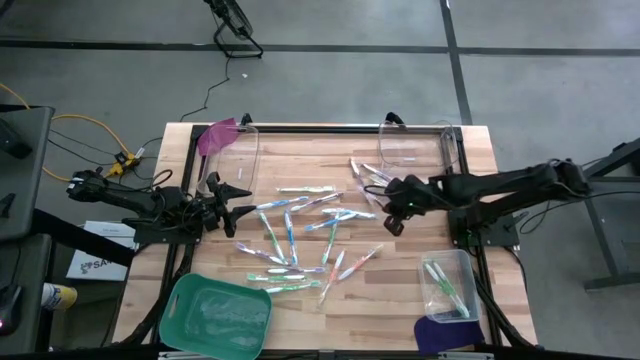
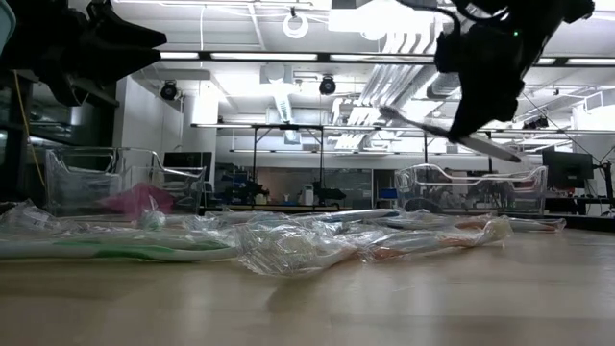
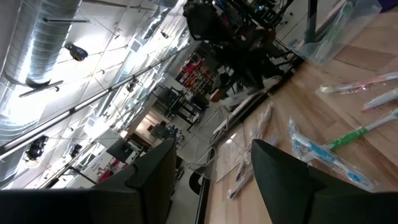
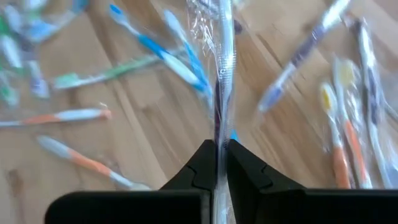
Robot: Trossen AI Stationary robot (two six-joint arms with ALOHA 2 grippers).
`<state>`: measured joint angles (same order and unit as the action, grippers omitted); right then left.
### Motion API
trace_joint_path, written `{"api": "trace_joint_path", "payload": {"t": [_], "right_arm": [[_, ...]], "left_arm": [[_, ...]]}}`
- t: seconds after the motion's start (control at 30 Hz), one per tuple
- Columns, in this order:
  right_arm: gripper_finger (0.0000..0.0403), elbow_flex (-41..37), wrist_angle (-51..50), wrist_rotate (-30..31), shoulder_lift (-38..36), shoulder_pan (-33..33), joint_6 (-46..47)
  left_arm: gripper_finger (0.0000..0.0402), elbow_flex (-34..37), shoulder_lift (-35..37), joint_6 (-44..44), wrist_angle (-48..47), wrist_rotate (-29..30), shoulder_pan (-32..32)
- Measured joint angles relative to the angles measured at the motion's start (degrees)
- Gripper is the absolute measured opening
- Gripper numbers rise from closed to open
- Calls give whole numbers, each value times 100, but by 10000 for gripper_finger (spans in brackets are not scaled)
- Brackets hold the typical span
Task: Pick & Place Toothbrushes
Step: Put the purple toothbrush into the right transparent bin
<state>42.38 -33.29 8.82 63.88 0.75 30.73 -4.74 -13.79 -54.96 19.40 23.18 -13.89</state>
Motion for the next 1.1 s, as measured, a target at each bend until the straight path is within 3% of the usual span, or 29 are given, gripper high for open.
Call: {"api": "trace_joint_path", "payload": {"t": [0.27, 0.73, 1.1], "right_arm": [[16, 2, -25, 162, -270, 0, -168], [16, 6, -578, 1613, -315, -747, -781], [19, 6, -532, 2829, -315, -1240, -2935]], "left_arm": [[203, 0, 1, 0, -4, 0, 0], [203, 0, 1, 0, -4, 0, -2], [203, 0, 1, 0, -4, 0, 0]]}}
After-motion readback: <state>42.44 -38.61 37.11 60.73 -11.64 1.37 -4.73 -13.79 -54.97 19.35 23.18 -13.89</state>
